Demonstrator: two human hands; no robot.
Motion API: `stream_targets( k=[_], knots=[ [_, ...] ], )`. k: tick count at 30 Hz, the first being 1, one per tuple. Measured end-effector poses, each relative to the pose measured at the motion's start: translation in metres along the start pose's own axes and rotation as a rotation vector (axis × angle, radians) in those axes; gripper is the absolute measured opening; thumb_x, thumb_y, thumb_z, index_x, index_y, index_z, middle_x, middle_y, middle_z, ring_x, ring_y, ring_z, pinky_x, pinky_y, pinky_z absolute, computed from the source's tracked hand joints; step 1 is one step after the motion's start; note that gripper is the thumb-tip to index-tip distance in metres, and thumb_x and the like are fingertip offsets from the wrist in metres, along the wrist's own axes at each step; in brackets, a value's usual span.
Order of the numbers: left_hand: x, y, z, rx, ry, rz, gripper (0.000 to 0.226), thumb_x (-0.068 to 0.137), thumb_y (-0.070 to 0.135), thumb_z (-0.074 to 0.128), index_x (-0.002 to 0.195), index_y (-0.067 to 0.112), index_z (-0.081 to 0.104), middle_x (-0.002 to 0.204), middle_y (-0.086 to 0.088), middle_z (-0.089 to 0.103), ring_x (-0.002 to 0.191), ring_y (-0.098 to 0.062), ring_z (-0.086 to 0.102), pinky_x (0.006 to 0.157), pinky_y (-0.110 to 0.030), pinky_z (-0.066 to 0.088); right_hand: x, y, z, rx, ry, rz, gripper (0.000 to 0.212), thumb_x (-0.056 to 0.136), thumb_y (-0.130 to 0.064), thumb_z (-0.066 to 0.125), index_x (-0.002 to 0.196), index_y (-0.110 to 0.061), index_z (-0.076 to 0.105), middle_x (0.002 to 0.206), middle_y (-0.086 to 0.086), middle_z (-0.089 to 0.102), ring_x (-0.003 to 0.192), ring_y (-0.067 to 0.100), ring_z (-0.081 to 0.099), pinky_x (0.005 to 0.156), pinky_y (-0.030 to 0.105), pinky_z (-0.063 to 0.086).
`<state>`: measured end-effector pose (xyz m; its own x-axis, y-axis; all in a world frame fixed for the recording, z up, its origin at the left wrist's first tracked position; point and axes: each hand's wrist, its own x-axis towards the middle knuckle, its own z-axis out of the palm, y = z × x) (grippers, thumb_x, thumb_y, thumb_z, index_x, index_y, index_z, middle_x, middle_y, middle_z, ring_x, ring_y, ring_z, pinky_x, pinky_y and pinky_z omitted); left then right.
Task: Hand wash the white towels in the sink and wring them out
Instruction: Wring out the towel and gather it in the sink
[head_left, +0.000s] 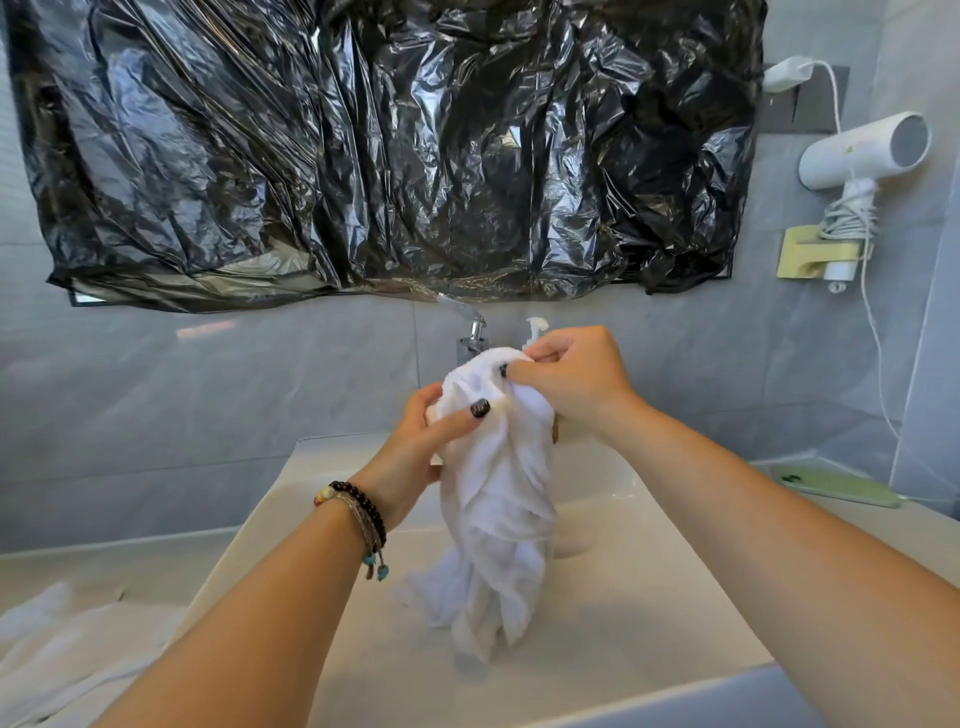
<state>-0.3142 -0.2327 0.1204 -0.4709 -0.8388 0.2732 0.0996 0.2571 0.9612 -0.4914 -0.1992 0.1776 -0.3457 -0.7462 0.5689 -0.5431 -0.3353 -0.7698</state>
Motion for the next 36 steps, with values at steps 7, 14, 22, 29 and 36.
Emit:
stream_targets(
  k=[7,14,22,29,36],
  knots=[
    [0.003,0.017,0.018,-0.065,0.169,0.154,0.038,0.085,0.023,0.074,0.119,0.008,0.066,0.112,-0.010,0.074,0.108,-0.028,0.069,0.092,-0.042,0.056,0.013,-0.046,-0.015,0.108,0.139,-0.224,0.007,0.068,-0.013,0.076,0.067,-0.019,0.075,0.058,-0.013,0.064,0.056,0.000,0.054,0.058,0.019,0.045],
    [-0.003,0.011,0.010,-0.145,0.127,-0.133,0.024,0.098,0.023,0.054,0.111,0.011,0.070,0.105,-0.010,0.076,0.092,-0.024,0.072,0.089,-0.038,0.054,-0.011,0.014,-0.019,0.294,-0.363,0.267,0.009,0.090,-0.017,0.061,0.082,-0.018,0.057,0.079,0.006,0.058,0.071,0.019,0.055,0.065,0.033,0.049],
    [0.024,-0.035,0.008,0.175,0.334,-0.429,0.047,0.098,0.043,0.054,0.118,0.002,0.064,0.108,-0.017,0.071,0.100,-0.034,0.067,0.094,-0.046,0.054,-0.022,0.076,0.024,0.293,-0.261,0.704,0.031,0.082,-0.012,0.070,0.111,-0.002,0.062,0.098,0.017,0.070,0.078,0.028,0.067,0.052,0.027,0.051],
    [0.030,-0.039,0.008,-0.115,0.063,-0.346,0.050,0.075,0.034,0.072,0.114,0.002,0.070,0.115,-0.020,0.071,0.099,-0.032,0.069,0.087,-0.038,0.054,-0.024,0.081,0.032,0.302,-0.487,0.620,0.044,0.068,-0.025,0.075,0.107,-0.008,0.068,0.105,0.016,0.072,0.097,0.034,0.069,0.073,0.034,0.047],
    [0.013,-0.041,0.036,-0.100,-0.165,-0.302,0.050,0.068,0.025,0.080,0.114,0.010,0.068,0.106,-0.016,0.074,0.093,-0.027,0.072,0.081,-0.037,0.058,-0.022,0.065,0.033,0.679,-0.320,0.499,0.013,0.090,-0.003,0.058,0.097,-0.006,0.069,0.097,0.015,0.068,0.086,0.025,0.066,0.073,0.032,0.053]
  ],
)
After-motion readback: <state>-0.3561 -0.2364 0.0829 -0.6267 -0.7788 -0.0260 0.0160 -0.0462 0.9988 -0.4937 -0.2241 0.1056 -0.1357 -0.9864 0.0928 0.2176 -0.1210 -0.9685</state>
